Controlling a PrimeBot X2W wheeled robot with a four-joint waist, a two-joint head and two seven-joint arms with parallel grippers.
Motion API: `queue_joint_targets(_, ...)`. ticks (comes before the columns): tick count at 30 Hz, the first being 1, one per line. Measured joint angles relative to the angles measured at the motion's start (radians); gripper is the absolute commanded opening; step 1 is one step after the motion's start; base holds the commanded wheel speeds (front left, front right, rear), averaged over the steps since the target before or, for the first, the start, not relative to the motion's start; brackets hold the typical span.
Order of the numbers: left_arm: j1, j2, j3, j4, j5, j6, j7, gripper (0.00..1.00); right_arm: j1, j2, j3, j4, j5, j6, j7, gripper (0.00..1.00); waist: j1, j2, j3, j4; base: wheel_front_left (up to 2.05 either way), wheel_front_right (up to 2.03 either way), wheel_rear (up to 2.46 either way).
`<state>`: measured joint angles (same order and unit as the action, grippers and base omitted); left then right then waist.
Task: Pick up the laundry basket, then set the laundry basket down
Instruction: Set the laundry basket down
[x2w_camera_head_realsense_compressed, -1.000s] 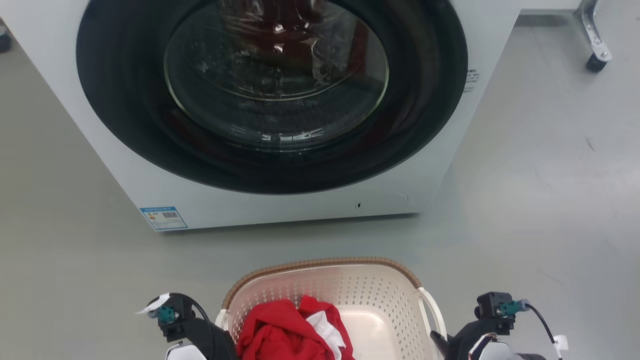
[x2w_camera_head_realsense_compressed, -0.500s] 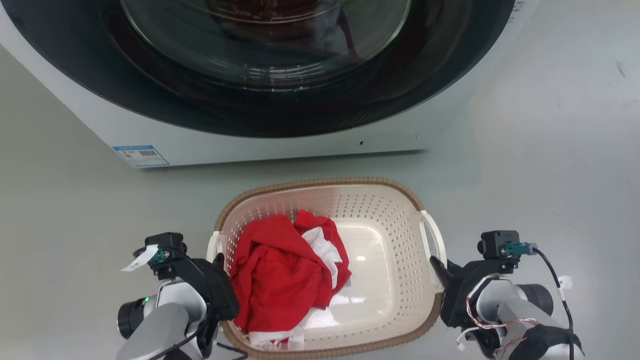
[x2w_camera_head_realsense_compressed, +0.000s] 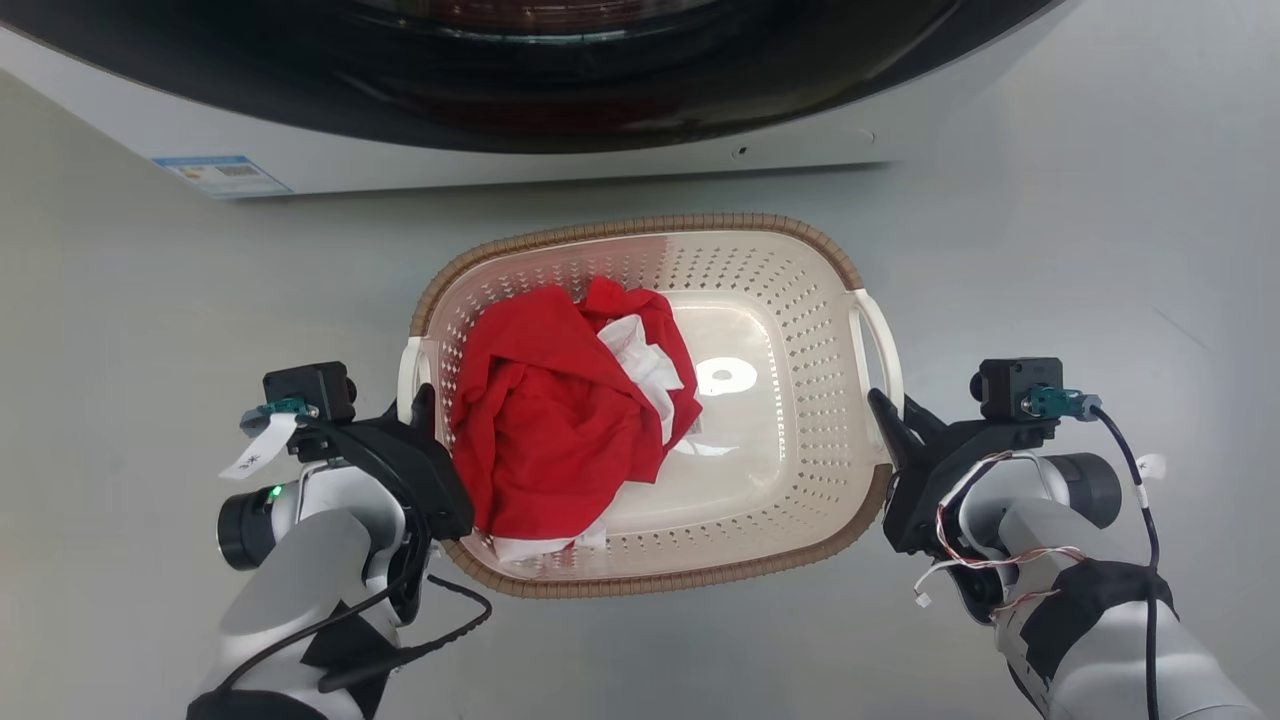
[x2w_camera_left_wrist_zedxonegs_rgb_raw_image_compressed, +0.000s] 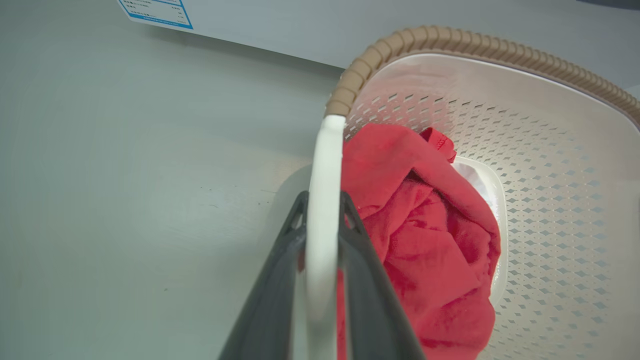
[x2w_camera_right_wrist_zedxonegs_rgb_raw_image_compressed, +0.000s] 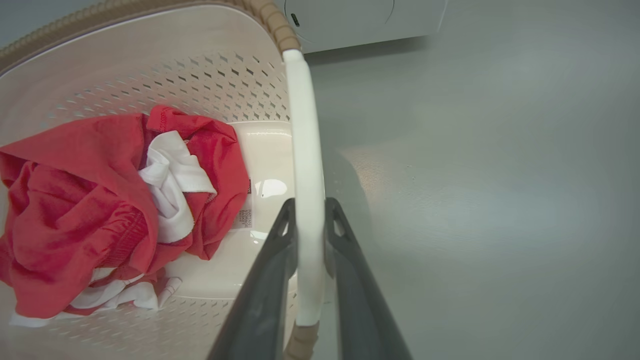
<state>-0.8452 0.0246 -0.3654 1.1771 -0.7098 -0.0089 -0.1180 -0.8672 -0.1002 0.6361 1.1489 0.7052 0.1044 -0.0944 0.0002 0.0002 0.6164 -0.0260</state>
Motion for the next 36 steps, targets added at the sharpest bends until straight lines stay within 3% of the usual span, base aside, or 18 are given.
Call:
queue_joint_targets(19,-0.106,0.007,-0.024,0.016,0.040,-0.017,-0.052,0.00,-0.097,-0.002,-0.001,0.023,-0.014,-0.021,-0.091,0.00,0.0000,0.0000,0.182,0.003,0.00,0.00,0.00)
queue_joint_targets(36,-0.123,0.001,-0.032,0.051,0.040,-0.044,-0.061,0.00,-0.108,0.000,0.000,0.058,-0.014,-0.016,-0.111,0.00,-0.0003,-0.0003,0.220,0.009,0.00,0.00,0.00)
